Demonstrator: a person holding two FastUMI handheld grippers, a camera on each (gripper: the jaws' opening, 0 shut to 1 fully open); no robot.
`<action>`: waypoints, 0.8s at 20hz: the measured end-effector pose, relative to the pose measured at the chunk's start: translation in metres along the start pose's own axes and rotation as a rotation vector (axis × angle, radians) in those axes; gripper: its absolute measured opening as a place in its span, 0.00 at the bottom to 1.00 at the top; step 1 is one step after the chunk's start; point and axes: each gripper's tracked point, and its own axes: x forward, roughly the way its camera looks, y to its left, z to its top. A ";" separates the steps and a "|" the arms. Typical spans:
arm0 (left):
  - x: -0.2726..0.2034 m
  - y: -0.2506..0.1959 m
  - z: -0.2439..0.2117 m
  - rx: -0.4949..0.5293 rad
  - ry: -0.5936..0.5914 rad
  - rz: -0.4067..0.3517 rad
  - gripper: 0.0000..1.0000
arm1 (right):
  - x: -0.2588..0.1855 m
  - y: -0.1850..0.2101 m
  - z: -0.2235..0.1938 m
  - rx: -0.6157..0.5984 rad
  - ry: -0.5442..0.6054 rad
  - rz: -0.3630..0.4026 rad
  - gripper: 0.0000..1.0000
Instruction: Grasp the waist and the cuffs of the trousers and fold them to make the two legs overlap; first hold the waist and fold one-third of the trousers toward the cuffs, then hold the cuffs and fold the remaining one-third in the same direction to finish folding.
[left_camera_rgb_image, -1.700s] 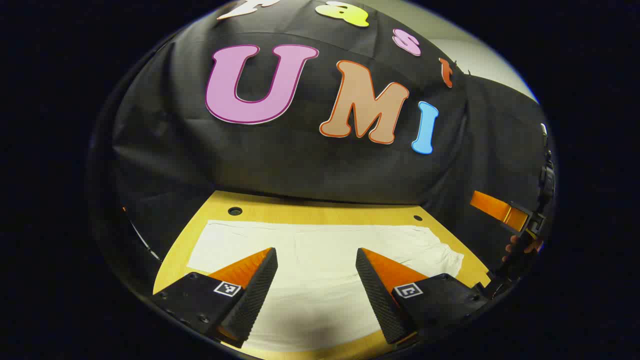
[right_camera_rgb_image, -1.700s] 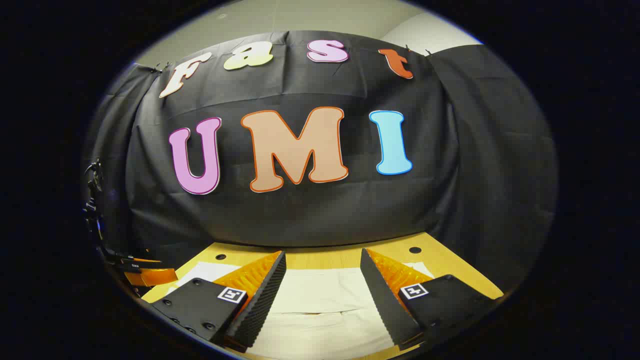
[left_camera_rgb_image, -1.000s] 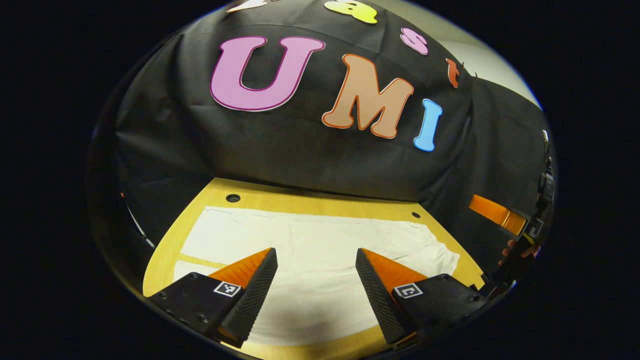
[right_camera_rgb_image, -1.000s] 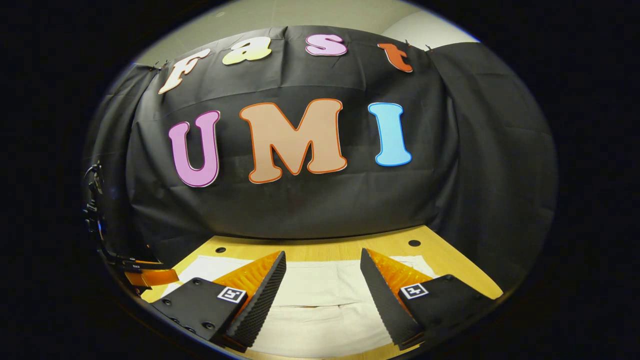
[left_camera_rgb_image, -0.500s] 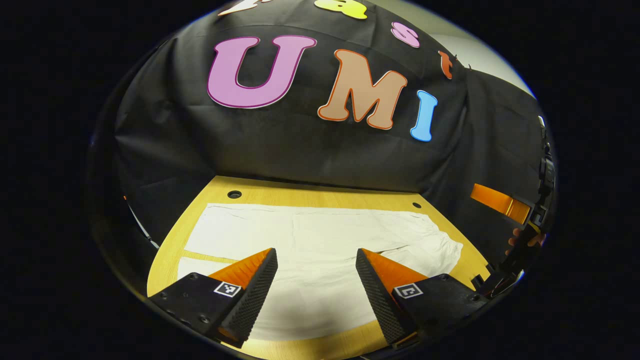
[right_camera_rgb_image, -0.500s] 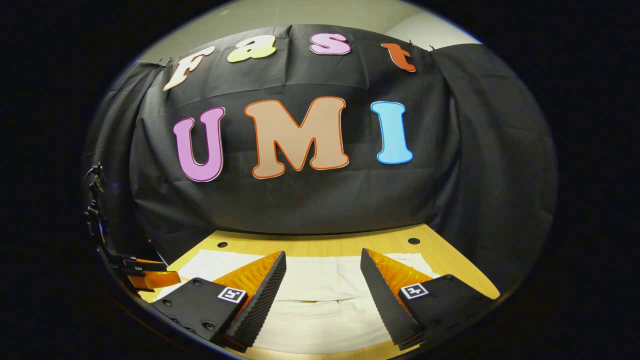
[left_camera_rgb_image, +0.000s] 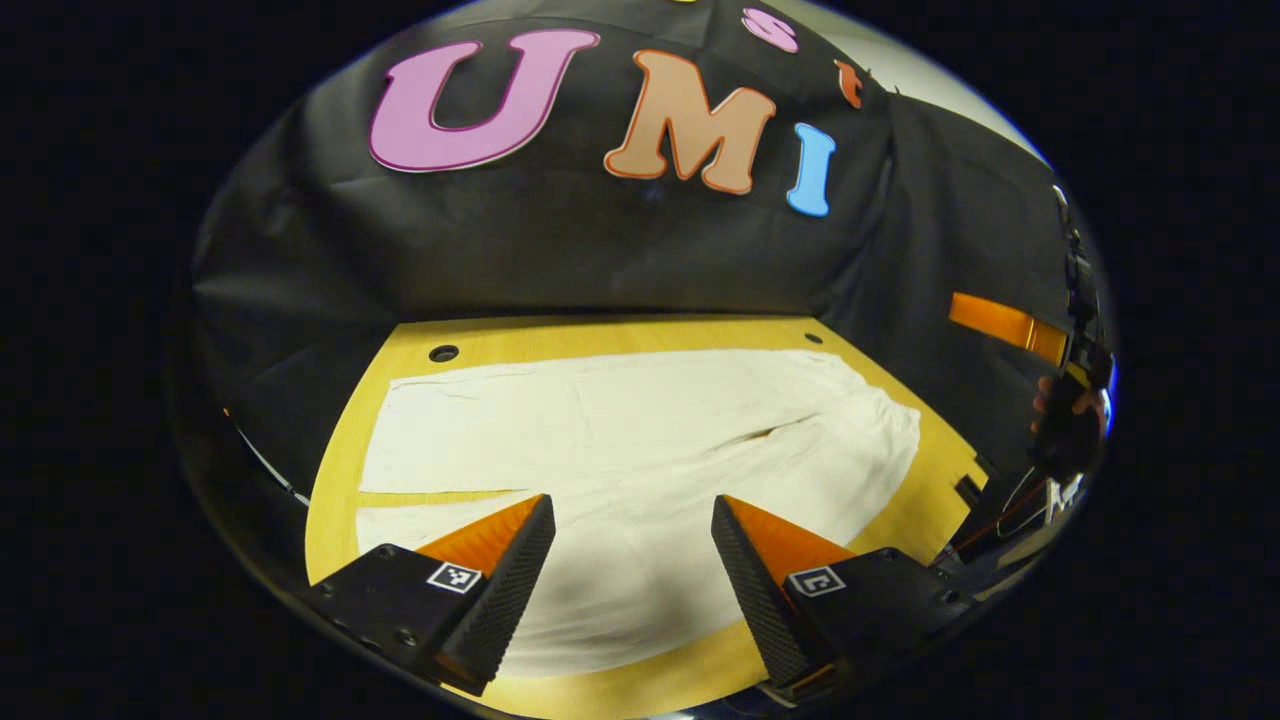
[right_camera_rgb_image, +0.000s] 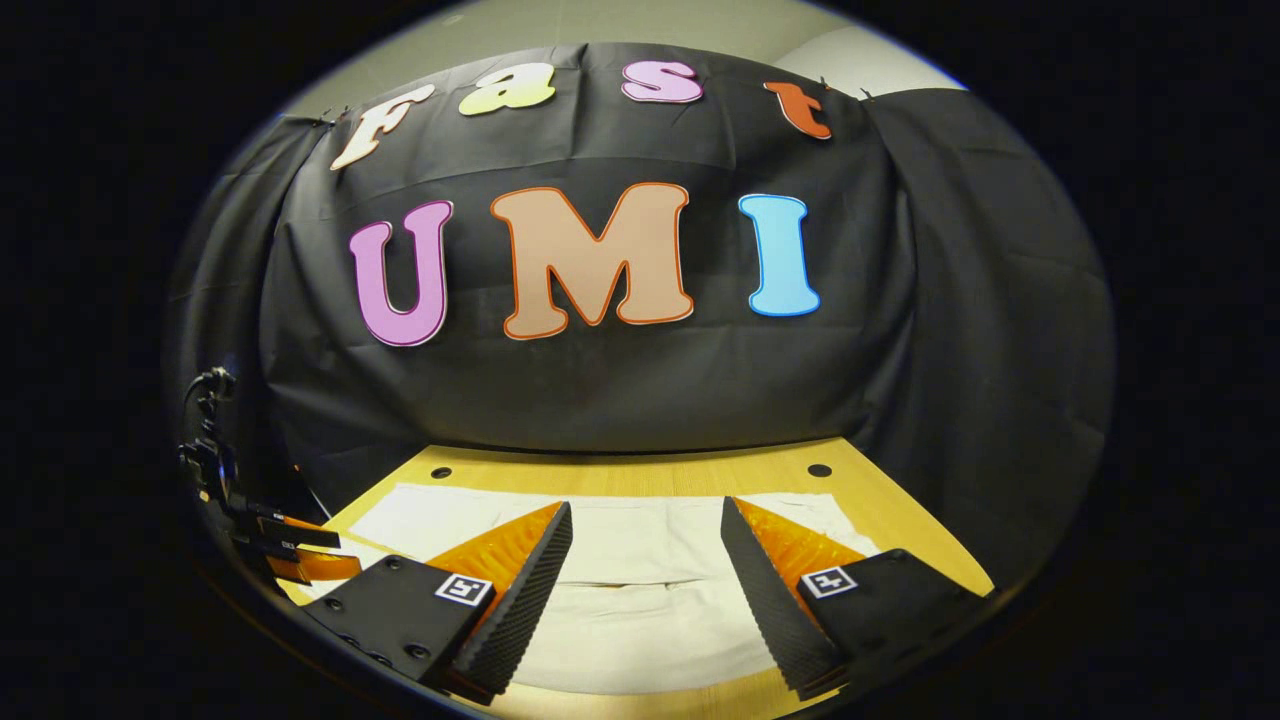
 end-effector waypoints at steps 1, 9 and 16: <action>0.001 0.008 -0.011 0.048 0.044 0.005 0.95 | 0.000 0.000 0.000 -0.003 0.002 -0.002 0.96; -0.026 0.041 -0.106 0.471 0.389 -0.201 0.90 | -0.002 -0.005 -0.021 -0.005 0.043 -0.002 0.96; -0.044 0.066 -0.175 0.644 0.646 -0.324 0.92 | -0.001 -0.008 -0.035 -0.007 0.085 -0.021 0.96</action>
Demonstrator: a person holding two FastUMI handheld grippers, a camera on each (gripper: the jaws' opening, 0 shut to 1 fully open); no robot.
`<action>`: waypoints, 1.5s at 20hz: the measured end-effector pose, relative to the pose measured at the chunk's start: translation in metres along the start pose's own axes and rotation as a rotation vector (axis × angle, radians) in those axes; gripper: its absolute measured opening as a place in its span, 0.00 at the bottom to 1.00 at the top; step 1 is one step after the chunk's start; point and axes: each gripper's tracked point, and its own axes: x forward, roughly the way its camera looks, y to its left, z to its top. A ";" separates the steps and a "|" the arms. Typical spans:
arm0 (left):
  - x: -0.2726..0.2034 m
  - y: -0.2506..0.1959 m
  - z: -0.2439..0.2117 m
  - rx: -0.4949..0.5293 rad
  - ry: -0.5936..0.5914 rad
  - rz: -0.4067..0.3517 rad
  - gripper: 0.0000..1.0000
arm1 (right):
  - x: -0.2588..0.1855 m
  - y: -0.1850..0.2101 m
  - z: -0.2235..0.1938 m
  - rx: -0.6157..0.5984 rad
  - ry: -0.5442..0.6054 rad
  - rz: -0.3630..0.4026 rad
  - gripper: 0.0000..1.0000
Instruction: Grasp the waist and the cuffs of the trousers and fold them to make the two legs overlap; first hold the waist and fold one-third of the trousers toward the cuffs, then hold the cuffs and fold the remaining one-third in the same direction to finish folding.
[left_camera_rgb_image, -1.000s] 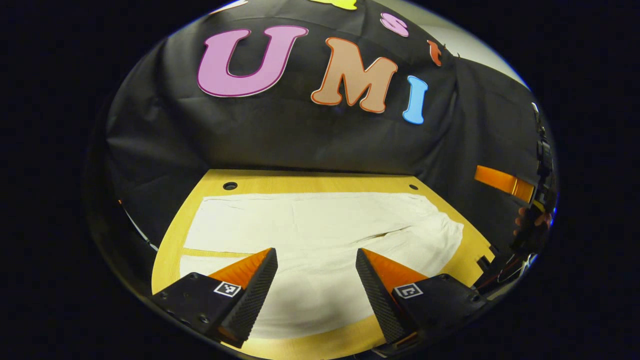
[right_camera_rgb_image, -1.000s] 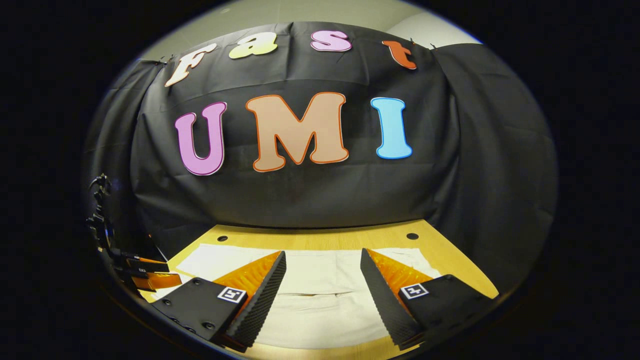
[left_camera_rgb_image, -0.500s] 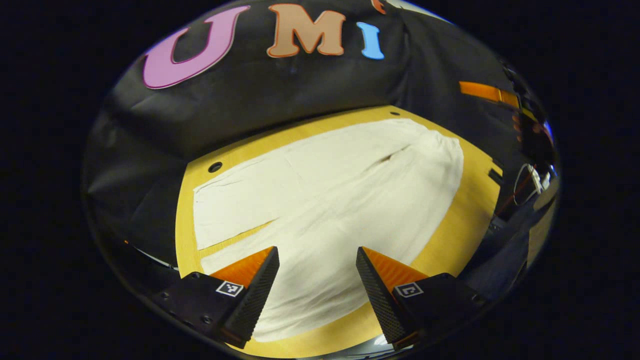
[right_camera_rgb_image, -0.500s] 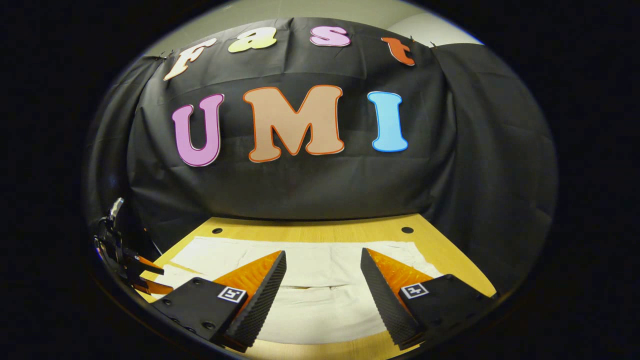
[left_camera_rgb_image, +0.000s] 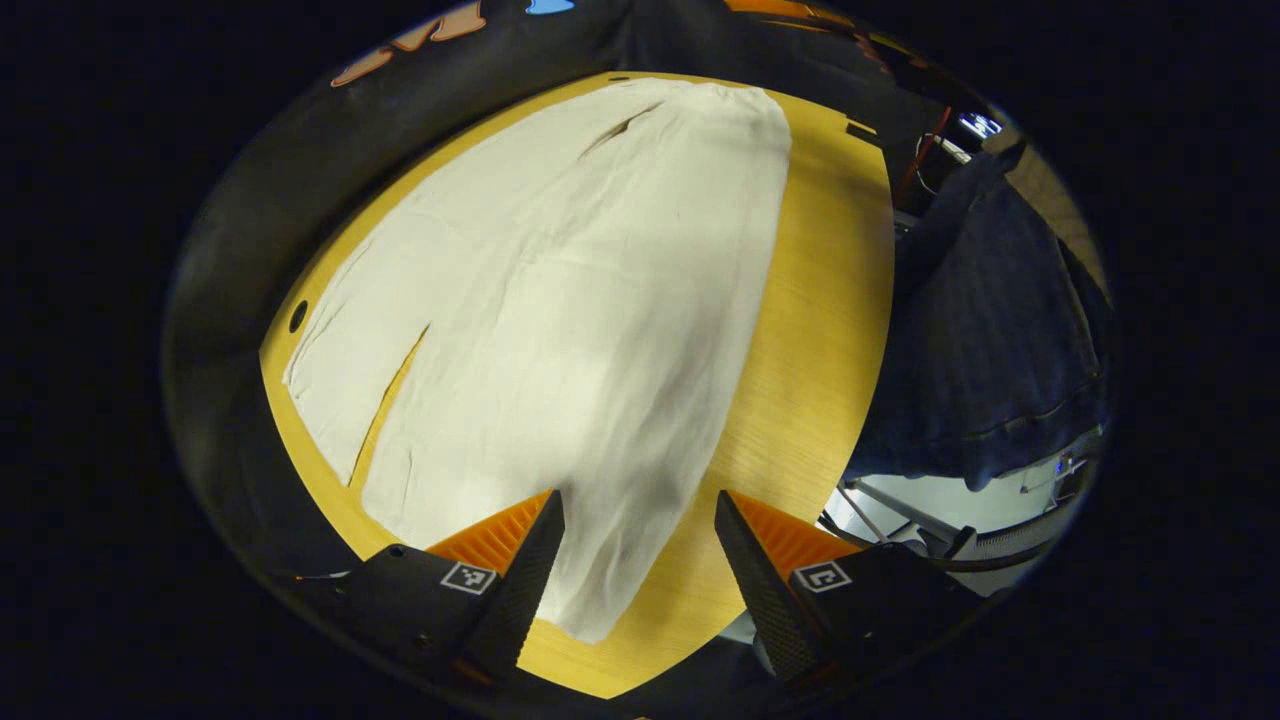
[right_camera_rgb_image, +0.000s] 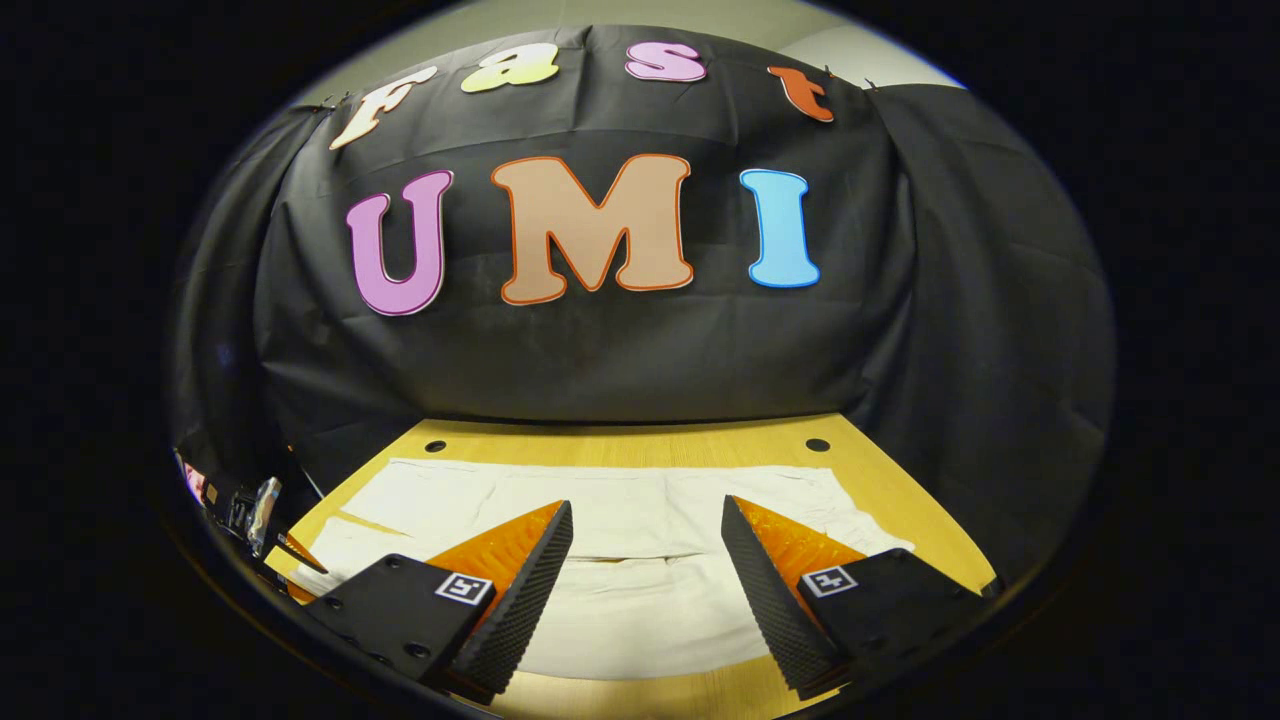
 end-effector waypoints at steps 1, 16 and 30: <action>0.003 0.000 -0.007 0.017 0.026 -0.012 0.92 | -0.003 -0.002 -0.004 -0.009 0.007 -0.010 0.96; 0.023 0.004 -0.038 0.158 0.221 -0.080 0.85 | 0.004 -0.018 -0.026 -0.035 0.059 -0.047 0.96; 0.028 0.027 -0.035 0.170 0.240 -0.075 0.01 | 0.022 -0.029 -0.062 -0.119 0.141 0.118 0.92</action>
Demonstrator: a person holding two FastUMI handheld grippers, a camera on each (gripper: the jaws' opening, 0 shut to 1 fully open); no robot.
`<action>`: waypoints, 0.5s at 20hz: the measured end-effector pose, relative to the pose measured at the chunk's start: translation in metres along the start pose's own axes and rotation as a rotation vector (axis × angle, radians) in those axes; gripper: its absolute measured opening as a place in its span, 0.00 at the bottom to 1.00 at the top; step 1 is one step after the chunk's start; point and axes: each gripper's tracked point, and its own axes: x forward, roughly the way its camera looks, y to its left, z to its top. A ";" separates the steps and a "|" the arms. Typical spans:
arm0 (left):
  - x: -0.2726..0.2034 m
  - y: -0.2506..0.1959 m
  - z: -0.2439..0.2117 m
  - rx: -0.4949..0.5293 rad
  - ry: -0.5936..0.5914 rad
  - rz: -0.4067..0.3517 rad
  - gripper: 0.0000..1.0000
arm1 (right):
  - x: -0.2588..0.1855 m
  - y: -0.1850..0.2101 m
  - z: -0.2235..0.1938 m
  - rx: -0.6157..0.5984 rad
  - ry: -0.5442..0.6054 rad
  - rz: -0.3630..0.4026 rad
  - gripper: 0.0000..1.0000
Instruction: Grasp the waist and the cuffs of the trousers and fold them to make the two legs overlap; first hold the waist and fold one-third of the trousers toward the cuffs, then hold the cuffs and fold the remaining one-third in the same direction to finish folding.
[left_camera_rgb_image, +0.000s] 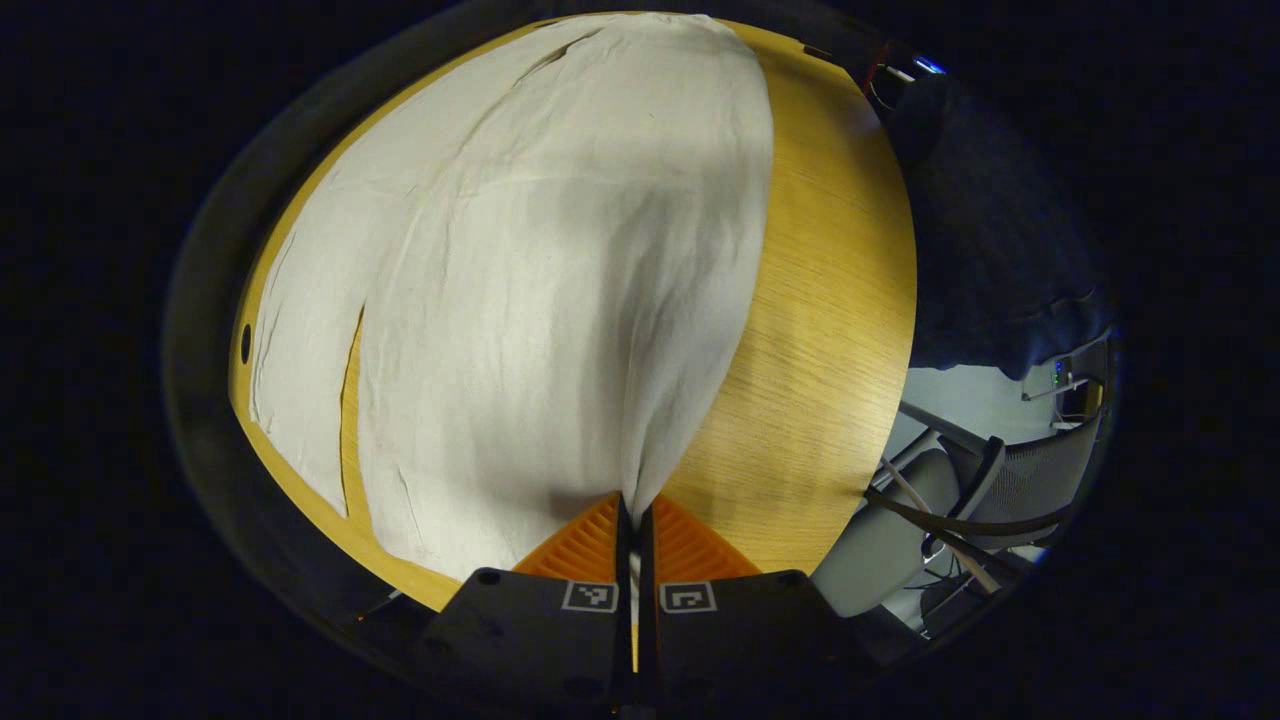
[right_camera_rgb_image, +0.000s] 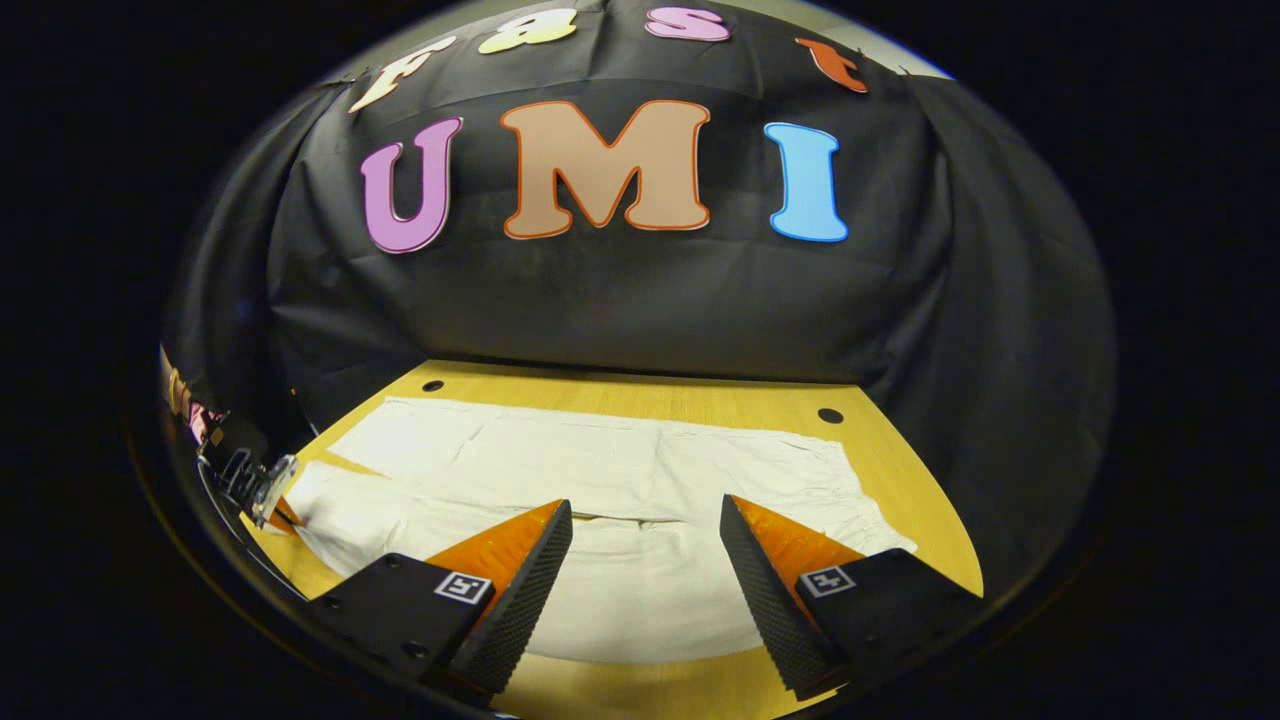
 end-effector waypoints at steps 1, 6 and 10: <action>0.000 0.000 0.000 0.001 0.005 -0.001 0.01 | -0.001 -0.003 -0.006 -0.032 0.016 0.031 0.96; 0.002 0.003 0.003 -0.042 0.005 -0.002 0.01 | -0.010 -0.041 -0.049 -0.211 0.169 0.137 0.98; 0.005 0.006 0.003 -0.061 0.028 0.000 0.01 | -0.013 -0.083 -0.080 -0.482 0.281 0.183 0.97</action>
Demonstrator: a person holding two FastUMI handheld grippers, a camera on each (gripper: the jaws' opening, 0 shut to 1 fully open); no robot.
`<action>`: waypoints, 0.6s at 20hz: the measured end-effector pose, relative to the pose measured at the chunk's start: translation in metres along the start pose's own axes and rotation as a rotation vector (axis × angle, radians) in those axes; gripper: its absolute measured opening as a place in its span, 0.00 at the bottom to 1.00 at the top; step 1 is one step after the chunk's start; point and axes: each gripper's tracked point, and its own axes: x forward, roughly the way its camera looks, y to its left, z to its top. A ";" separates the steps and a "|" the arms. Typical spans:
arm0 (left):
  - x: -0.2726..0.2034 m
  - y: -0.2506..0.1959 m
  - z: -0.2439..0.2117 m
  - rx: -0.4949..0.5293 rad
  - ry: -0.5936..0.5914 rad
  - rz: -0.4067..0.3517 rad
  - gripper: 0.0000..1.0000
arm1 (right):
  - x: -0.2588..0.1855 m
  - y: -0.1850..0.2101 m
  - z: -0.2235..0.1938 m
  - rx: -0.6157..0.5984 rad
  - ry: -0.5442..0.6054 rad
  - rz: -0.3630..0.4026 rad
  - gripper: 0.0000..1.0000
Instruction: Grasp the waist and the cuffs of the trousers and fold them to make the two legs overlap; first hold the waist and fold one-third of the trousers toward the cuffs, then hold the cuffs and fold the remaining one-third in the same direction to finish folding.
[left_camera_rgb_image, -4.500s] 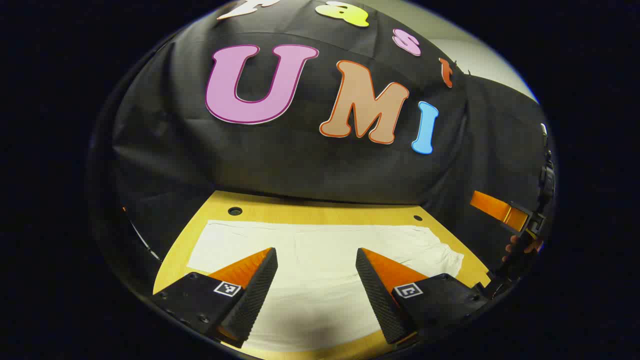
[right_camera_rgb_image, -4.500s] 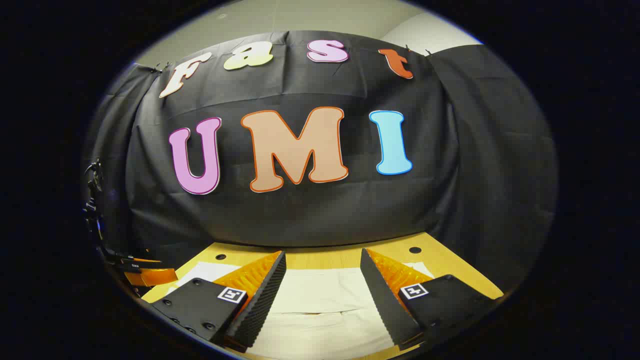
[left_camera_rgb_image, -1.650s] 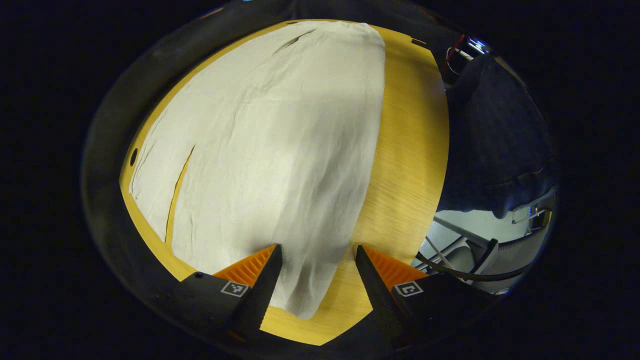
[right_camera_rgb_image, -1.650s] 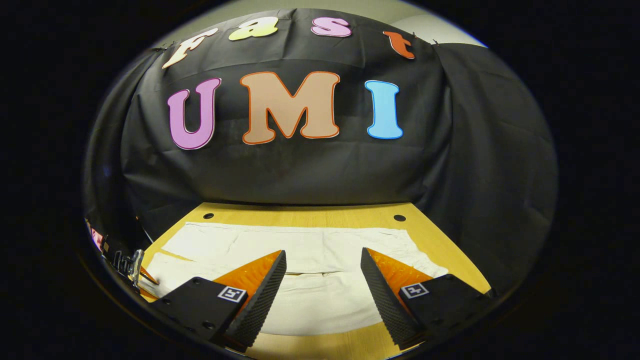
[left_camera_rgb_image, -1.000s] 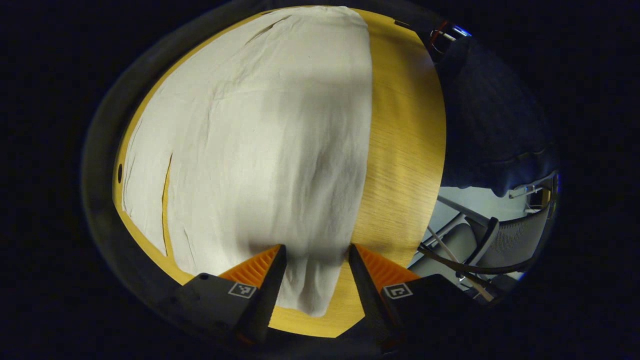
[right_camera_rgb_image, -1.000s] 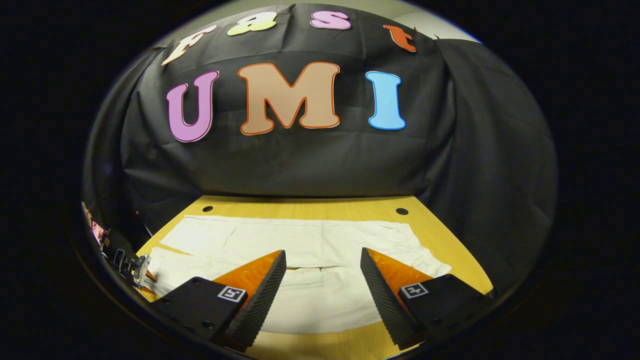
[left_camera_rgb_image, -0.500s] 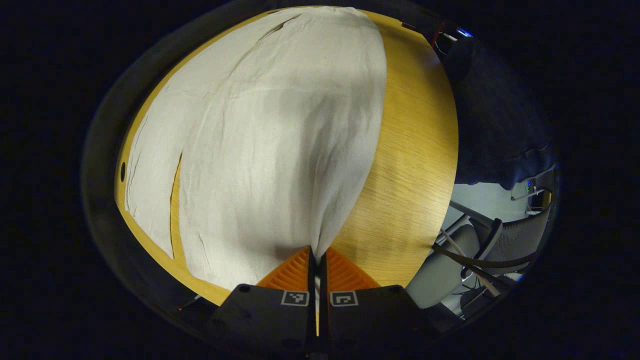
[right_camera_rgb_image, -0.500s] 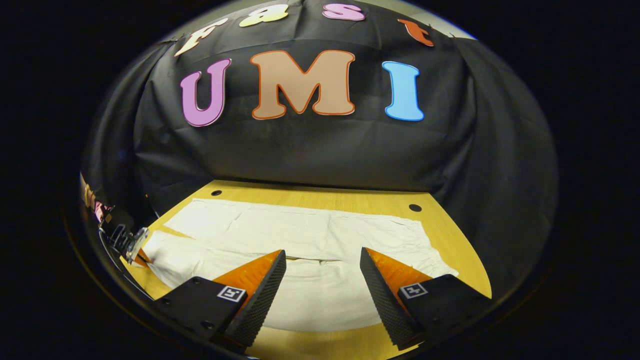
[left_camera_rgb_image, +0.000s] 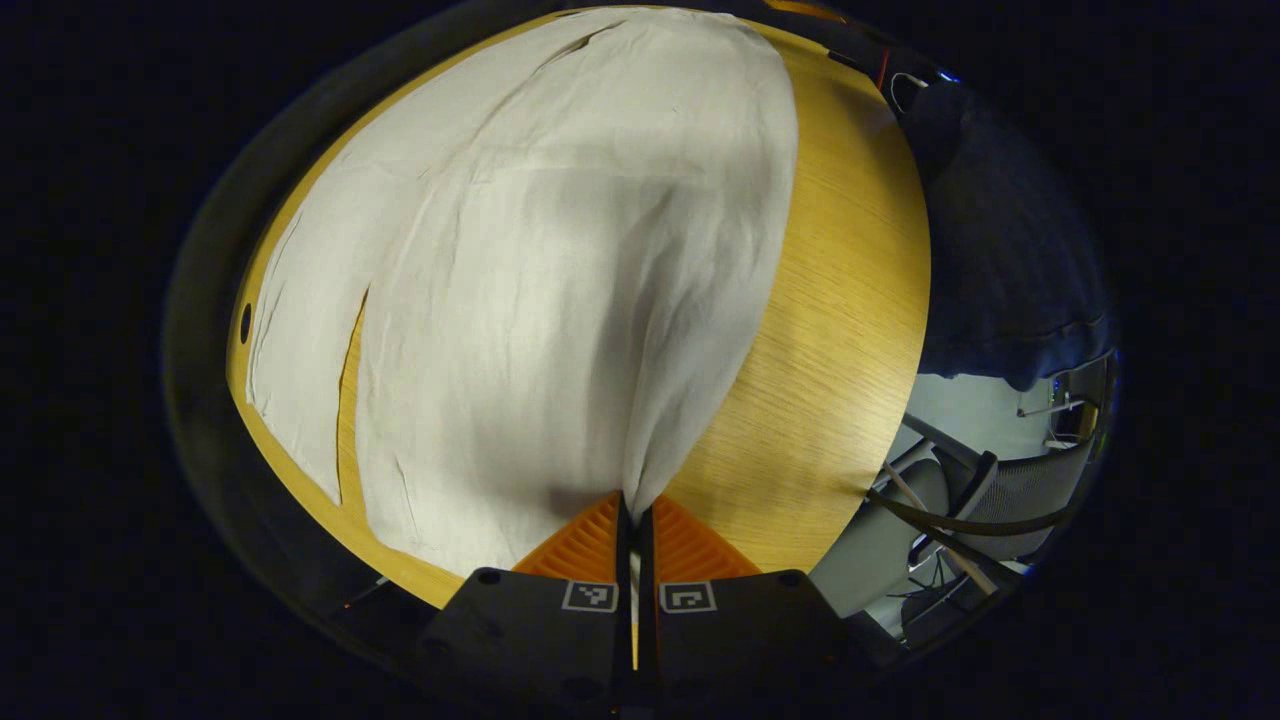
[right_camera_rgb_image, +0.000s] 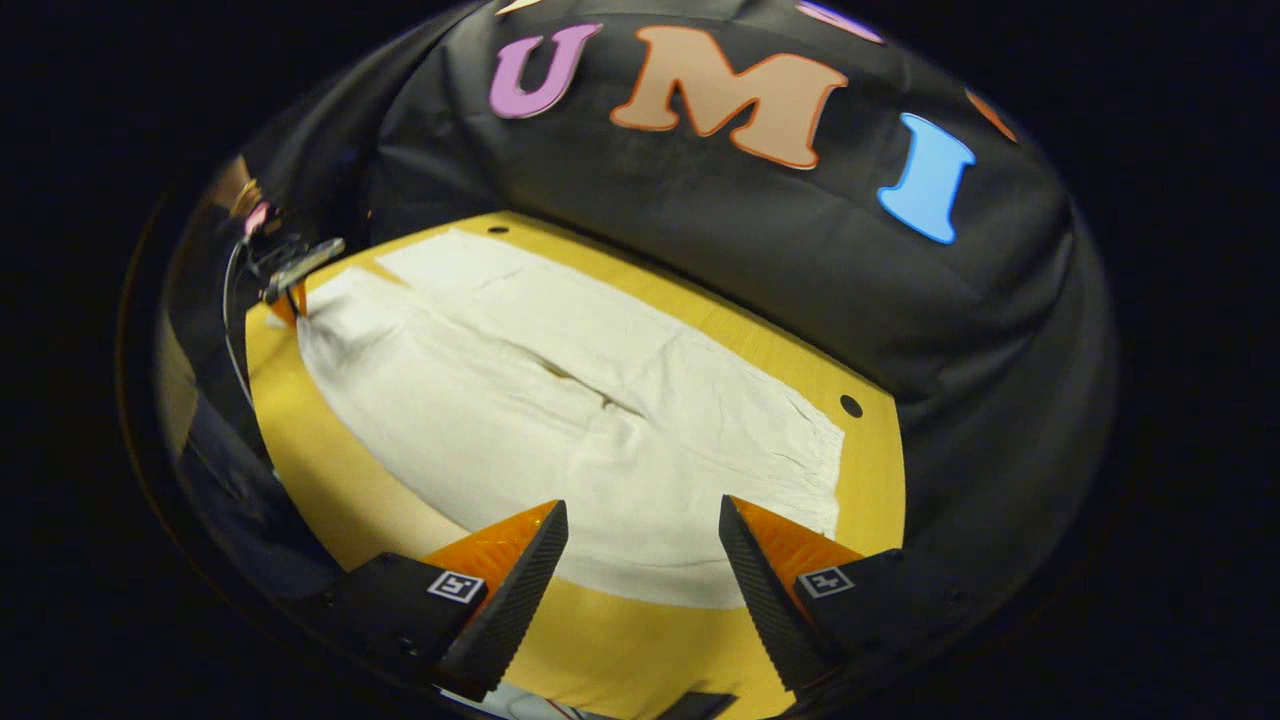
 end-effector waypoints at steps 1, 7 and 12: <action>0.003 -0.002 -0.002 -0.003 0.004 0.003 0.01 | 0.000 -0.002 -0.011 -0.048 0.033 0.027 0.98; 0.008 0.000 0.010 -0.050 0.026 0.015 0.01 | 0.019 0.006 -0.067 -0.262 0.226 0.258 0.98; 0.008 -0.002 0.013 -0.084 0.043 0.027 0.01 | 0.045 0.018 -0.096 -0.376 0.357 0.401 0.97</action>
